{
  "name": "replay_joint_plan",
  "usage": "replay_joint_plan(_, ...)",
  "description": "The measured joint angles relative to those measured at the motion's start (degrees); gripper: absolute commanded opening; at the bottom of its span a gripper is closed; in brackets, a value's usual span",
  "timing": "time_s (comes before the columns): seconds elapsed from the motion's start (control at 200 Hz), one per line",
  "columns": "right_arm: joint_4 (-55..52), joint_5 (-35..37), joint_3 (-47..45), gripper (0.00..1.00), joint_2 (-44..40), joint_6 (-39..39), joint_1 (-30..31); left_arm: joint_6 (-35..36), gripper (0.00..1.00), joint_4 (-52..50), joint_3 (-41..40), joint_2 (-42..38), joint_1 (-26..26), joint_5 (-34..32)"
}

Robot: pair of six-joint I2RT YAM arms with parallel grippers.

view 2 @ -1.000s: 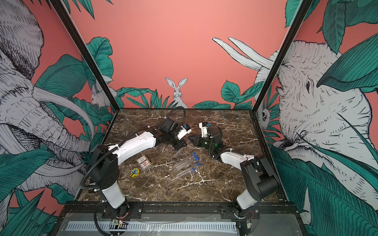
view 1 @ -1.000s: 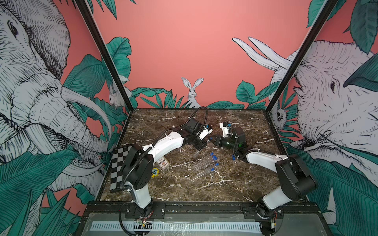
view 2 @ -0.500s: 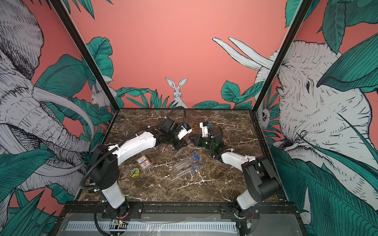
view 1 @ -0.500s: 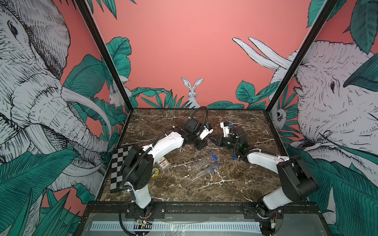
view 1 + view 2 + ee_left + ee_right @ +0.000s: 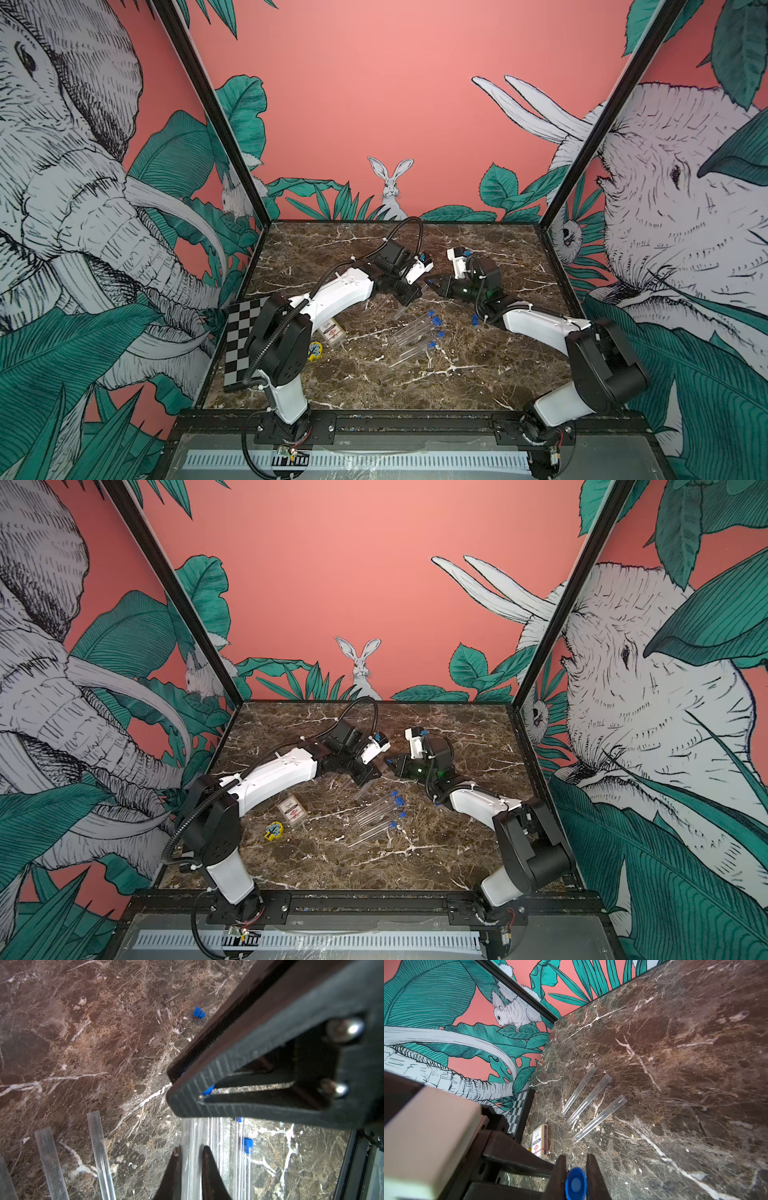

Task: Remove stoppers from test tubes
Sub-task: Open the stopper on the test tube.

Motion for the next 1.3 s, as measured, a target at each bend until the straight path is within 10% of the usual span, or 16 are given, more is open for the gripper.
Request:
replay_joint_plan(0.665,5.64,1.57,-0.76,0.12,-0.02,3.23,-3.72,-0.04,0.00,-7.17,-1.64,0.35,2.71,-7.54)
replay_joint_plan(1.3,-28.61,14.14,3.23,0.12,-6.38,-13.35,-5.46,-3.58,0.00,-16.15,19.28,21.55,2.58,-15.80)
